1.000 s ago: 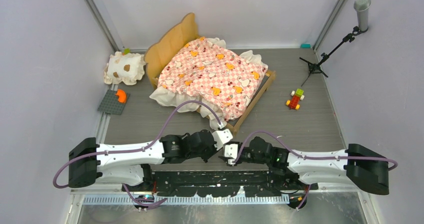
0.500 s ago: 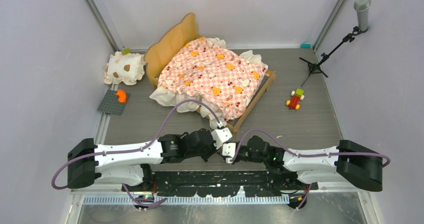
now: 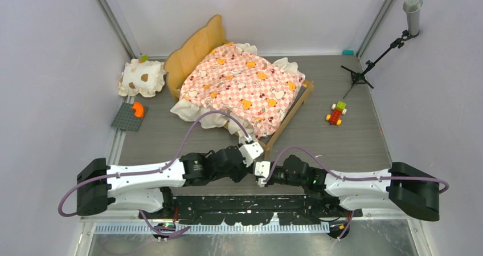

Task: Set up the pet bed
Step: Tie the ropes to the bed frame.

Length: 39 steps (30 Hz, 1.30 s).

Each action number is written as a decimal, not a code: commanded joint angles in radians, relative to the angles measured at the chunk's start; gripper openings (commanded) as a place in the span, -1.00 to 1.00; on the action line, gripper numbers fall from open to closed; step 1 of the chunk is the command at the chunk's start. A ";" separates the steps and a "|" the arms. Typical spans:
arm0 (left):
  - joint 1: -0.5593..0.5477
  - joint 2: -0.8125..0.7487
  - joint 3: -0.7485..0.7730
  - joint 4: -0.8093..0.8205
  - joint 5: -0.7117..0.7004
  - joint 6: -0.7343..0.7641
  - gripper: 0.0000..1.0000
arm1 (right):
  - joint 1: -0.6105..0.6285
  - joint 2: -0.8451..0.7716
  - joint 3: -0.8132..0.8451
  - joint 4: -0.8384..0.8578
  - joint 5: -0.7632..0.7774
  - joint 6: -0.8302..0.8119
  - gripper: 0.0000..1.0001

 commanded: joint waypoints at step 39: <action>0.278 0.200 -0.162 0.594 -0.006 -0.484 0.15 | -0.002 -0.258 -0.055 -0.129 -0.025 0.093 -0.99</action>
